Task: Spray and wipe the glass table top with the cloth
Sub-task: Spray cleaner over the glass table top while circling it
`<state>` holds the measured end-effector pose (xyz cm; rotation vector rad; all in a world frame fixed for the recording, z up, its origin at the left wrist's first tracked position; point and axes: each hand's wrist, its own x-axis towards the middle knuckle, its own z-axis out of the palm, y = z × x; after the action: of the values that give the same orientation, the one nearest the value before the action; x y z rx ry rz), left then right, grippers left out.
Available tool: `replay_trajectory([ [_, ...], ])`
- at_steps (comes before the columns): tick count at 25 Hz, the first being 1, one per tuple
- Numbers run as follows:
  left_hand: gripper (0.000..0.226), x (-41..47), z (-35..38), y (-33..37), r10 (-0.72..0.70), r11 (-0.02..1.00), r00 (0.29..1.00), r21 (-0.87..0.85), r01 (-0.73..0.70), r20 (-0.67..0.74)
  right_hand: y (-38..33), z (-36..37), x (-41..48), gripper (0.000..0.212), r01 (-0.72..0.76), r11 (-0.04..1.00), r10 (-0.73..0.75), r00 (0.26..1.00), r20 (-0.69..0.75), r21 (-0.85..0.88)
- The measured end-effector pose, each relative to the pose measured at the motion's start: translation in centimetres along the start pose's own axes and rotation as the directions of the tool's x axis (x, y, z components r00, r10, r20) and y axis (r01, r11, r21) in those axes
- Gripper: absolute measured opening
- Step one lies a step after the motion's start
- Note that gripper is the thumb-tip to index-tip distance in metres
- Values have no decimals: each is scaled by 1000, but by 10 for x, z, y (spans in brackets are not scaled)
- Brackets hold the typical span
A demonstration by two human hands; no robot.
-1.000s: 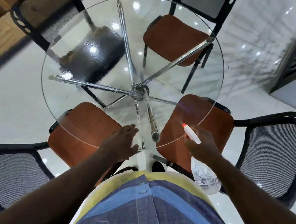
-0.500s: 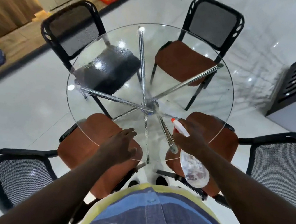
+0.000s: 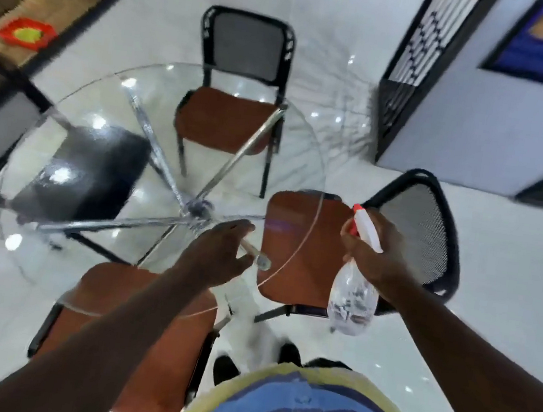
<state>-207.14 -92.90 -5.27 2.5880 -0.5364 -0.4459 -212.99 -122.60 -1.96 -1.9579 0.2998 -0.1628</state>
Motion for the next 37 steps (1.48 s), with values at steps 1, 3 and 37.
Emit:
replay_trajectory([
  [1, 71, 12, -3, 16, 36, 999, 999, -11, -36, 2, -2, -16, -2, 15, 10, 1000, -9, 999, -46, 11],
  [3, 74, 38, -11, 60, 125, 992, 992, 11, -125, -1, -5, -62, -9, 19, 29, 999, -21, 983, -181, 42],
  [37, 60, 447, 185, 661, 606, 796, 794, -45, -604, 47, 210, -648, 158, 27, 49, 988, -114, 866, -487, -144],
])
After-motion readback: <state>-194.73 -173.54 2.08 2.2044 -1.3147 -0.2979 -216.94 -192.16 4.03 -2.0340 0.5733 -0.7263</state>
